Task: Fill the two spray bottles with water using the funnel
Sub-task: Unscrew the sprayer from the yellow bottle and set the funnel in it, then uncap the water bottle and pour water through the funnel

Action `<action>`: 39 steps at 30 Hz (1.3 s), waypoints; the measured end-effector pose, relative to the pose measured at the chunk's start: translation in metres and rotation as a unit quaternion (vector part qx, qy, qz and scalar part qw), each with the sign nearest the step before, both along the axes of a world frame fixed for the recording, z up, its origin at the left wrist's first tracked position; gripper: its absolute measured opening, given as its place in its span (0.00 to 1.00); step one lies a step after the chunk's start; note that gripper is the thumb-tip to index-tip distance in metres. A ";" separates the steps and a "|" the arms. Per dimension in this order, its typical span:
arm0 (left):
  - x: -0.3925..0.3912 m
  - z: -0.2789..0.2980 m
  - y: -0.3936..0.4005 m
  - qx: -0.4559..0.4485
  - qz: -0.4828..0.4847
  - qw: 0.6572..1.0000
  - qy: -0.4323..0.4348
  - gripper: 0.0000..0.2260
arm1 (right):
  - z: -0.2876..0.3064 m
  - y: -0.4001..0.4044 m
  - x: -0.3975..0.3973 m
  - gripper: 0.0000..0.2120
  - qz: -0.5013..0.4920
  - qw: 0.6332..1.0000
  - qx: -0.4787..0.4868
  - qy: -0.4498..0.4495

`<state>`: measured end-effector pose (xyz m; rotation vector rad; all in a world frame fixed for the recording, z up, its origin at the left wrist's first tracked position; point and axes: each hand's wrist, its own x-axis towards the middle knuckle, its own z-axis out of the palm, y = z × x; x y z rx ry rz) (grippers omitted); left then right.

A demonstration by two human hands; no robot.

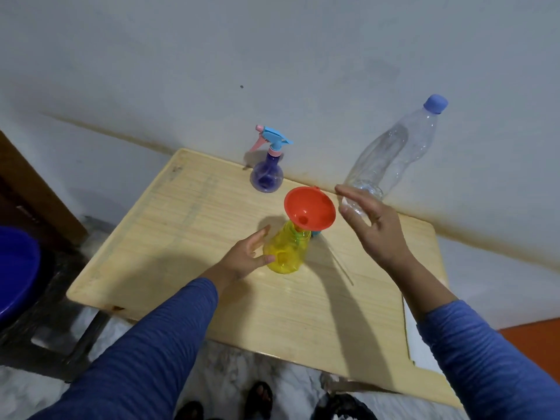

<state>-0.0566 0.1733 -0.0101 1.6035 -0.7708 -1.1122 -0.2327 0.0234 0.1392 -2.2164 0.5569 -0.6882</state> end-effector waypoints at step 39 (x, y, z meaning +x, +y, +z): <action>-0.022 0.275 -0.215 -0.015 -0.170 0.759 -0.629 0.35 | 0.148 -0.112 0.021 0.30 -0.294 0.886 -0.182 0.308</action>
